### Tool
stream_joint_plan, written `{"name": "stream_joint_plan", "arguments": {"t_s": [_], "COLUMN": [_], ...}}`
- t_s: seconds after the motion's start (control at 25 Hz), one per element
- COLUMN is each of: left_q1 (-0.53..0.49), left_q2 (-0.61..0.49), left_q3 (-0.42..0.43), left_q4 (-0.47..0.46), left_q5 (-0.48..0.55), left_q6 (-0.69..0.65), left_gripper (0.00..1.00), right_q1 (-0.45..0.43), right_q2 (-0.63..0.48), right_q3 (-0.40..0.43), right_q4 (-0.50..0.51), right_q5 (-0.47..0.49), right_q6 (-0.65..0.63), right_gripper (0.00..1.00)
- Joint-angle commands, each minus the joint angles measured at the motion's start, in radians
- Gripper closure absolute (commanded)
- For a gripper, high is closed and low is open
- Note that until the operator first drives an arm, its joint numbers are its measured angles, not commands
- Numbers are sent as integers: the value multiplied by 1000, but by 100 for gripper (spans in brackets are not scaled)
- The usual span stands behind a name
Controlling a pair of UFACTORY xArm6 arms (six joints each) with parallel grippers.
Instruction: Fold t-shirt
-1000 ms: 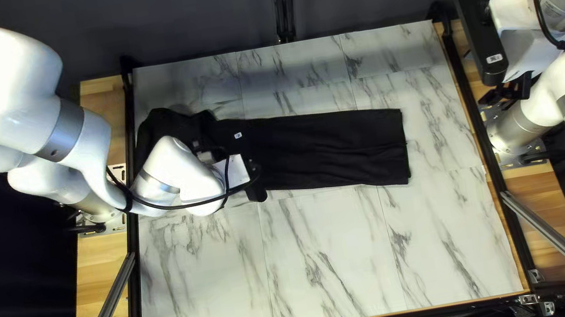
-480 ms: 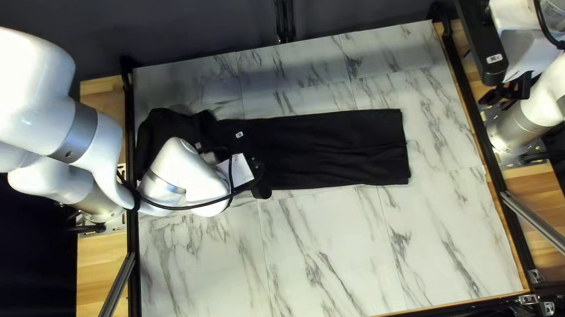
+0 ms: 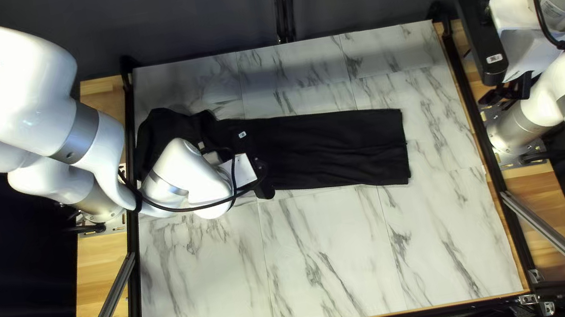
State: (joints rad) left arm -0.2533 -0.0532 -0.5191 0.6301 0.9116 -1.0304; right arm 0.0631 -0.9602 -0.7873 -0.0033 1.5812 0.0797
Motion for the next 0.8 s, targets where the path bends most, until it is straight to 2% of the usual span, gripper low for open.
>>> {"name": "stream_joint_plan", "arguments": {"t_s": [0.04,0.48,0.8], "left_q1": [-6,-12,-14], "left_q2": [3,-28,-2], "left_q3": [-14,22,16], "left_q4": [7,21,13], "left_q5": [0,4,10], "left_q6": [11,10,-29], "left_gripper": [0,0,0], "right_q1": [0,0,0], "right_q2": [0,0,0], "right_q3": [0,0,0], "right_q4": [0,0,0], "right_q5": [0,0,0], "right_q6": [0,0,0], "right_gripper": [0,0,0]}}
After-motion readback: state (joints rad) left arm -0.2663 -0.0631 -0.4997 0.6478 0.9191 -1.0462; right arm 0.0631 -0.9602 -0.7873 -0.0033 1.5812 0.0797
